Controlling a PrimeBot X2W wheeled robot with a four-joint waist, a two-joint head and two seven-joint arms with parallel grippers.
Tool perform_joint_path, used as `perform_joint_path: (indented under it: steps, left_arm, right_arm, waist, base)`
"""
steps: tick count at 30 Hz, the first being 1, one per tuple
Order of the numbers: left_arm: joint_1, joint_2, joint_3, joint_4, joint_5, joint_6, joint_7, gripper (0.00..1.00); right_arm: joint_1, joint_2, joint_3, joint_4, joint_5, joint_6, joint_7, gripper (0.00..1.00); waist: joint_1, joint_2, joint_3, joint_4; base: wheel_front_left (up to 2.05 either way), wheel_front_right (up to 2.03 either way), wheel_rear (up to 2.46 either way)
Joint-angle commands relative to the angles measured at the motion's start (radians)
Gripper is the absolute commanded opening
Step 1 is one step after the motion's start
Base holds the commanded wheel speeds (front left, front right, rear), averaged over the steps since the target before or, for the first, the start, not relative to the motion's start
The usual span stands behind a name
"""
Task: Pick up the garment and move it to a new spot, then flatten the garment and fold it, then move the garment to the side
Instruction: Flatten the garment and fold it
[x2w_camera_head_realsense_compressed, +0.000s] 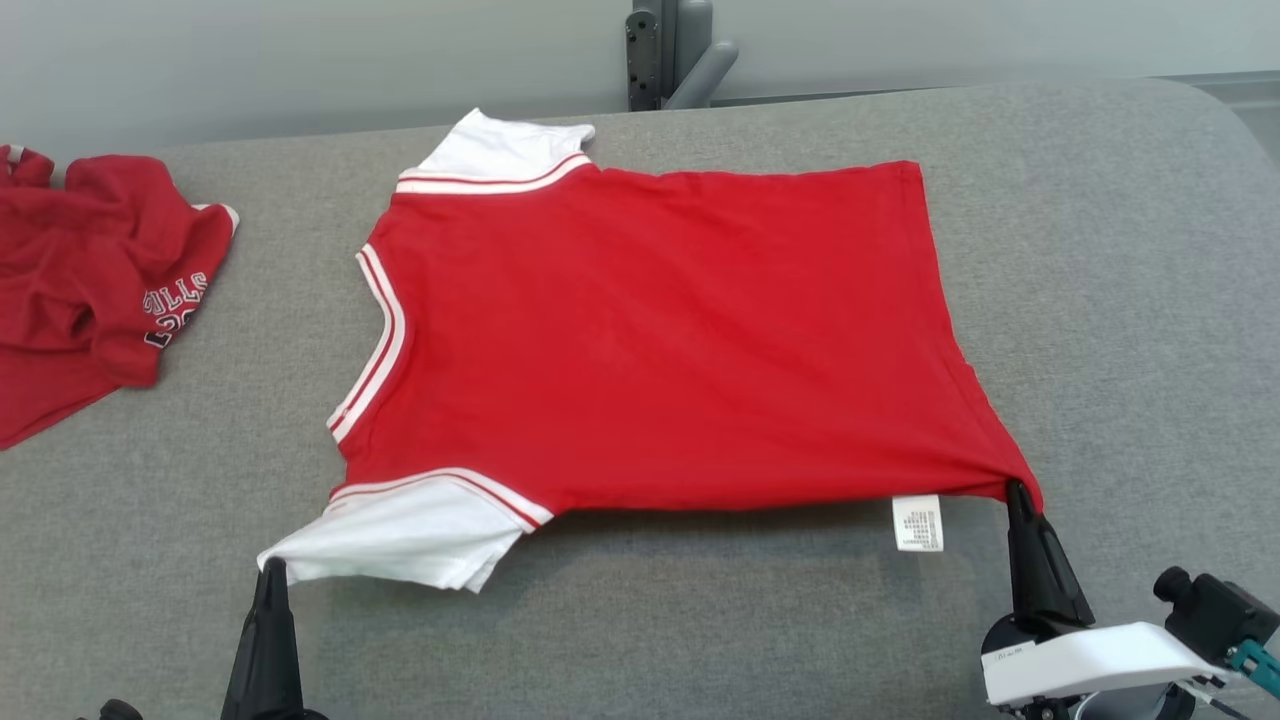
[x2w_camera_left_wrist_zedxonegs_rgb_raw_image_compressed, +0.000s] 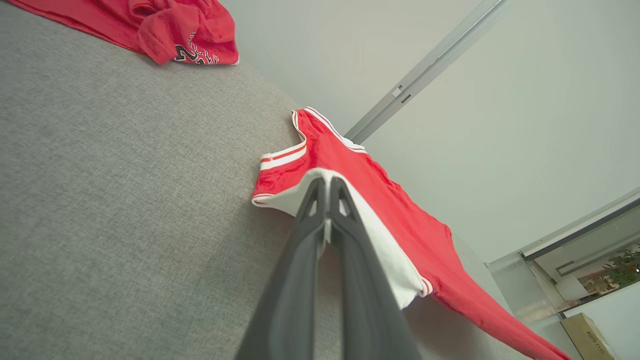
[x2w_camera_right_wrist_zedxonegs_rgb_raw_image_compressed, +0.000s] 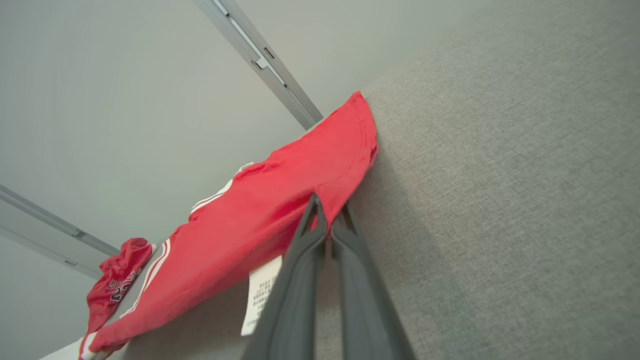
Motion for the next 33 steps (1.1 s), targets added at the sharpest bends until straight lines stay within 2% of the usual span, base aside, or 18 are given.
perform_joint_path:
  steps: [1, 14, 21, 33]
  left_arm:
    - [0.015, 0.008, 0.001, -0.002, -0.004, -0.002, -0.001, 0.0]
    - [-0.075, 0.022, -0.053, 0.043, 0.028, -0.002, -0.001, 0.0]
    - [-0.291, 0.033, -0.11, 0.141, 0.05, -0.002, 0.0, 0.0]
    - [-0.574, -0.026, -0.08, 0.347, 0.122, -0.002, 0.0, 0.0]
  right_arm:
    - [0.021, 0.0, -0.001, -0.006, 0.012, 0.0, -0.003, 0.0]
    - [-0.026, 0.005, -0.004, 0.046, 0.024, 0.0, -0.003, 0.0]
    - [-0.122, 0.005, 0.001, 0.092, 0.072, 0.0, -0.003, 0.0]
    - [-0.31, 0.005, 0.028, 0.261, 0.062, 0.0, -0.003, 0.0]
  waist:
    - [0.0001, 0.0025, -0.015, -0.017]
    - [0.0001, 0.0025, 0.001, -0.042]
    - [0.0001, 0.0025, 0.051, -0.042]
    - [0.0001, 0.0025, 0.136, -0.067]
  base:
    - [0.0, 0.0, 0.0]
    - [0.0, 0.0, 0.0]
    - [0.0, 0.0, 0.0]
    - [0.0, 0.0, 0.0]
